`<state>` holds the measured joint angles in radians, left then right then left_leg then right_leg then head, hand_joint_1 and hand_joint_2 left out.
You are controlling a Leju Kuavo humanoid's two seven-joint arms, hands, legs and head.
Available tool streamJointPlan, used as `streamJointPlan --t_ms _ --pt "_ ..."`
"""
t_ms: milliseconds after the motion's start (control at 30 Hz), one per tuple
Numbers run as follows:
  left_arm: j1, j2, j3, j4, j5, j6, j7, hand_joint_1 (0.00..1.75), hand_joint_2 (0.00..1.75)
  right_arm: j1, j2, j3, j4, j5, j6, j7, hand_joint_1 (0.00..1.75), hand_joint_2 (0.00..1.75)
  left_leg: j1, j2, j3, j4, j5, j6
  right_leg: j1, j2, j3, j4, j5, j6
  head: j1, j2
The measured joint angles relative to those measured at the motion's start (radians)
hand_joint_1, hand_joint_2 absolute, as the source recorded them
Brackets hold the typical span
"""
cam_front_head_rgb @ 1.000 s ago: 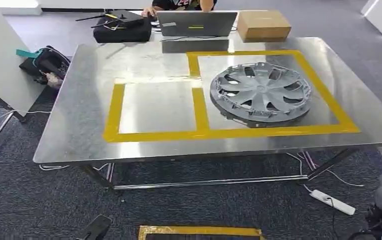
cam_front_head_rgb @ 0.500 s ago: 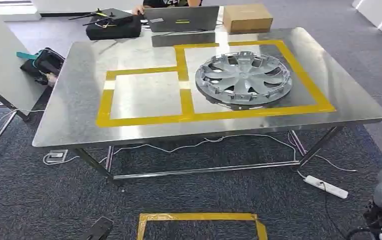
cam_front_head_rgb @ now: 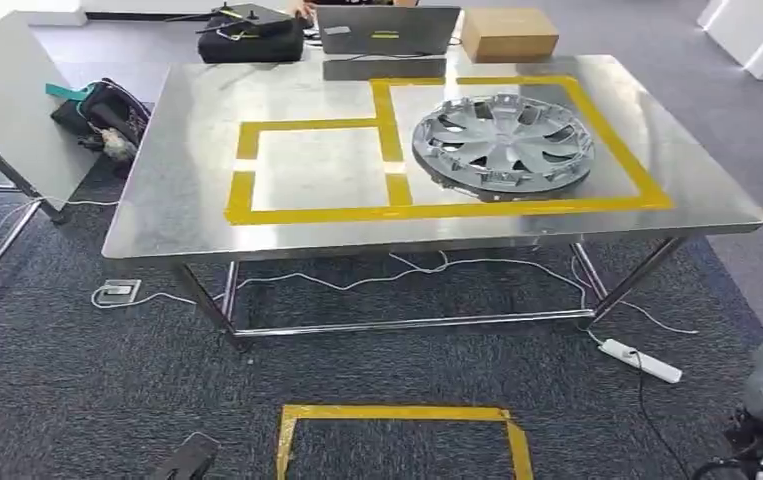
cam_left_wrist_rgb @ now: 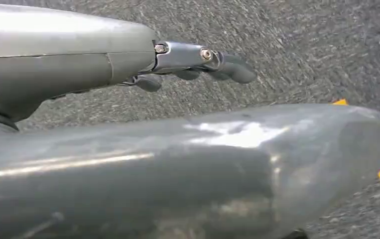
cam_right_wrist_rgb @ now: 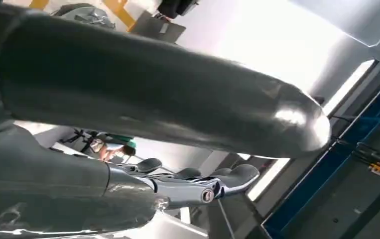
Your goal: Take the parts from the cabinet and place them on the table.
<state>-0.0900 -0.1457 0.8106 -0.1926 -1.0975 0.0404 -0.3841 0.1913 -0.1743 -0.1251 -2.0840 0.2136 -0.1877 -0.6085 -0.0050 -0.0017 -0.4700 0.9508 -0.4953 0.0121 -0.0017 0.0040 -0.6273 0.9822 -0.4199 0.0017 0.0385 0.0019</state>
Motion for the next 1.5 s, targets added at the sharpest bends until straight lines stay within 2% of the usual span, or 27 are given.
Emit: streamJointPlan --t_ms 67,100,167,300,367,433,533,567,600,667,700,733,800,900,933,1000,1067,1133,1200,1233,1267,1300,1333,1400,1433,1467,1500 --pt "0.002 -0.001 0.000 0.000 0.000 -0.001 -0.001 0.00 0.00 0.002 0.000 0.001 0.000 0.000 0.000 0.000 0.00 0.00 -0.003 0.000 -0.006 0.001 0.005 0.004 -0.001 0.001 0.007 -0.010 0.054 -0.015 0.000 0.000" --pt "0.003 0.000 0.000 0.000 0.000 -0.001 -0.001 0.00 0.00 0.002 0.001 0.002 0.000 0.000 0.000 0.000 0.00 0.00 -0.006 0.000 -0.010 0.004 0.009 0.008 -0.002 0.002 0.002 -0.013 0.089 -0.004 -0.001 0.000" --pt "0.003 0.001 0.000 0.000 0.000 0.000 -0.001 0.00 0.00 0.003 0.002 0.003 0.000 -0.003 -0.001 0.000 0.00 0.00 -0.008 0.001 -0.021 0.006 0.013 0.009 -0.008 0.001 -0.001 -0.023 0.090 0.044 0.001 0.000" --pt "0.003 0.002 0.000 0.000 0.000 0.000 -0.001 0.00 0.00 0.004 0.003 0.003 0.000 -0.007 -0.002 0.000 0.00 0.00 -0.010 0.001 -0.027 0.009 0.015 0.011 -0.011 0.001 -0.004 -0.026 0.093 0.056 0.000 0.000" --pt "0.001 0.002 0.000 0.000 0.000 0.001 -0.001 0.00 0.00 0.005 0.003 0.003 -0.001 -0.011 -0.003 -0.002 0.00 0.00 -0.014 0.003 -0.029 0.005 0.027 0.026 -0.015 0.006 -0.002 -0.041 0.107 0.078 -0.003 0.000" --pt "-0.001 0.000 0.000 0.000 0.000 0.001 -0.001 0.00 0.00 0.005 0.003 0.003 -0.003 -0.013 -0.003 -0.003 0.00 0.00 -0.001 0.017 -0.025 -0.020 0.048 0.034 -0.014 0.005 -0.026 -0.015 0.071 0.078 0.000 0.000" --pt "0.000 0.001 0.000 0.000 0.000 0.002 -0.001 0.00 0.00 0.008 0.003 0.003 -0.002 -0.015 -0.003 -0.003 0.00 0.00 0.001 0.033 -0.035 -0.019 0.050 0.033 -0.018 0.004 -0.127 0.248 -0.064 0.083 0.003 0.000" --pt "0.001 0.001 0.000 0.000 0.000 0.002 -0.001 0.00 0.00 0.009 0.003 0.003 0.000 -0.015 -0.003 -0.003 0.00 0.00 0.001 0.040 -0.038 -0.018 0.051 0.030 -0.018 0.004 -0.147 0.307 -0.084 0.086 0.005 0.000" --pt "0.001 0.001 0.000 0.000 0.000 0.002 -0.001 0.00 0.00 0.009 0.003 0.003 0.001 -0.016 -0.003 -0.003 0.00 0.00 0.003 0.047 -0.039 -0.018 0.052 0.028 -0.020 0.003 -0.139 0.307 -0.080 0.089 0.004 0.000" --pt "0.000 -0.001 0.000 0.000 0.000 0.002 -0.001 0.00 0.00 0.009 0.003 0.003 0.001 -0.016 -0.002 -0.003 0.00 0.00 0.011 0.061 -0.039 -0.013 0.049 0.013 -0.027 -0.011 -0.049 0.171 -0.022 0.097 0.004 0.000" --pt "0.000 -0.001 0.000 0.000 0.000 0.002 -0.001 0.00 0.00 0.008 0.003 0.003 0.001 -0.016 -0.001 -0.004 0.00 0.00 0.017 0.068 -0.039 -0.004 0.043 0.003 -0.032 -0.037 0.020 0.066 0.012 0.106 0.004 0.000" --pt "0.000 0.001 0.000 0.000 0.000 0.002 -0.001 0.00 0.00 0.006 0.004 0.003 0.002 -0.016 -0.001 -0.004 0.00 0.00 0.014 0.075 -0.042 0.006 0.037 -0.010 -0.025 -0.069 0.050 0.008 -0.013 0.117 0.006 0.000" --pt "-0.001 0.005 0.000 -0.001 0.000 0.004 0.000 0.00 0.00 0.006 0.005 0.003 0.004 -0.016 0.000 -0.004 0.00 0.00 0.009 0.080 -0.046 0.017 0.032 -0.022 -0.026 -0.039 0.048 0.019 -0.007 0.078 0.004 0.000" --pt "-0.002 0.004 0.000 -0.001 0.000 0.004 0.000 0.00 0.00 0.007 0.005 0.003 0.004 -0.016 0.000 -0.005 0.00 0.00 0.015 0.096 -0.047 0.020 0.027 -0.038 -0.024 -0.011 0.033 0.032 -0.007 0.052 0.000 0.000" --pt "-0.003 0.004 0.000 -0.001 0.000 0.004 0.001 0.00 0.00 0.007 0.005 0.002 0.004 -0.016 0.000 -0.005 0.00 0.00 0.018 0.060 -0.053 0.041 0.002 -0.043 -0.025 -0.005 0.030 0.031 -0.004 0.044 -0.002 0.000" --pt "-0.003 0.002 0.000 -0.001 0.000 0.004 0.000 0.00 0.00 0.004 0.005 0.002 0.004 -0.016 0.000 -0.005 0.00 0.00 0.017 0.019 -0.115 0.179 -0.084 -0.043 -0.024 0.013 0.020 0.031 0.003 0.034 -0.005 0.000" --pt "0.001 0.002 0.000 -0.001 0.000 0.004 0.001 0.00 0.00 0.006 0.005 0.002 0.005 -0.015 0.000 -0.005 0.00 0.00 0.015 0.010 -0.190 0.331 -0.143 -0.038 -0.019 0.035 0.007 0.031 0.009 0.027 -0.005 0.000" --pt "0.002 0.002 0.000 -0.001 0.000 0.003 0.001 0.00 0.00 0.006 0.005 0.002 0.005 -0.015 0.002 -0.005 0.00 0.00 0.012 0.006 -0.187 0.319 -0.110 -0.027 -0.015 0.062 -0.003 0.031 0.018 0.027 -0.005 0.000" --pt "0.001 0.002 0.000 -0.001 0.000 0.002 0.001 0.00 0.00 0.005 0.005 0.002 0.005 -0.015 0.003 -0.005 0.00 0.00 0.010 -0.012 -0.108 0.166 -0.024 -0.011 -0.013 0.088 -0.008 0.031 0.026 0.031 -0.005 0.000" --pt "0.000 0.002 0.000 -0.001 0.000 0.002 0.001 0.00 0.00 0.005 0.005 0.002 0.005 -0.014 0.004 -0.005 0.00 0.00 0.010 -0.042 -0.062 0.084 0.006 -0.002 -0.013 0.099 -0.011 0.031 0.031 0.034 -0.005 0.000" --pt "-0.001 0.003 0.000 -0.001 0.000 0.002 0.001 0.00 0.00 0.004 0.005 0.002 0.005 -0.014 0.005 -0.005 0.00 0.00 0.010 -0.083 -0.046 0.040 -0.006 0.003 -0.007 0.106 -0.016 0.035 0.034 0.039 -0.005 0.000" --pt "-0.003 0.002 -0.001 -0.001 -0.001 0.001 0.001 0.00 0.00 0.003 0.005 0.002 0.005 -0.014 0.006 -0.005 0.00 0.00 0.012 -0.066 -0.050 0.038 0.002 -0.011 -0.010 0.117 -0.021 0.034 0.039 0.044 -0.004 0.000" --pt "-0.003 0.001 -0.001 -0.001 -0.001 0.001 0.001 0.00 0.00 0.003 0.005 0.002 0.005 -0.013 0.006 -0.005 0.00 0.00 0.007 -0.058 -0.050 0.039 0.003 -0.011 -0.014 0.124 -0.023 0.028 0.045 0.052 -0.003 0.000" --pt "-0.003 -0.002 -0.001 -0.001 -0.001 0.001 0.001 0.00 0.00 0.006 0.005 0.002 0.005 -0.013 0.007 -0.005 0.00 0.00 0.008 -0.037 -0.049 0.033 0.017 0.002 -0.017 0.148 -0.032 0.016 0.060 0.069 -0.005 0.000" --pt "-0.006 -0.001 0.000 -0.002 -0.001 0.001 0.001 0.00 0.00 0.009 0.005 0.000 0.005 -0.013 0.006 -0.005 0.00 0.00 0.012 -0.022 -0.051 0.029 0.023 0.007 -0.015 0.107 -0.041 0.029 0.051 0.067 -0.002 0.000" --pt "-0.006 0.000 0.000 -0.002 -0.001 0.001 0.001 0.00 0.00 0.007 0.005 -0.002 0.005 -0.011 0.006 -0.004 0.00 0.00 0.010 -0.013 -0.054 0.029 0.025 0.012 -0.011 0.051 -0.055 0.064 0.016 0.070 0.007 0.000" --pt "-0.003 0.000 0.000 -0.002 -0.001 0.001 0.001 0.00 0.00 0.004 0.005 -0.002 0.005 -0.010 0.006 -0.003 0.00 0.00 0.009 -0.001 -0.056 0.029 0.026 0.015 -0.012 0.020 -0.080 0.132 -0.031 0.075 0.008 0.000"
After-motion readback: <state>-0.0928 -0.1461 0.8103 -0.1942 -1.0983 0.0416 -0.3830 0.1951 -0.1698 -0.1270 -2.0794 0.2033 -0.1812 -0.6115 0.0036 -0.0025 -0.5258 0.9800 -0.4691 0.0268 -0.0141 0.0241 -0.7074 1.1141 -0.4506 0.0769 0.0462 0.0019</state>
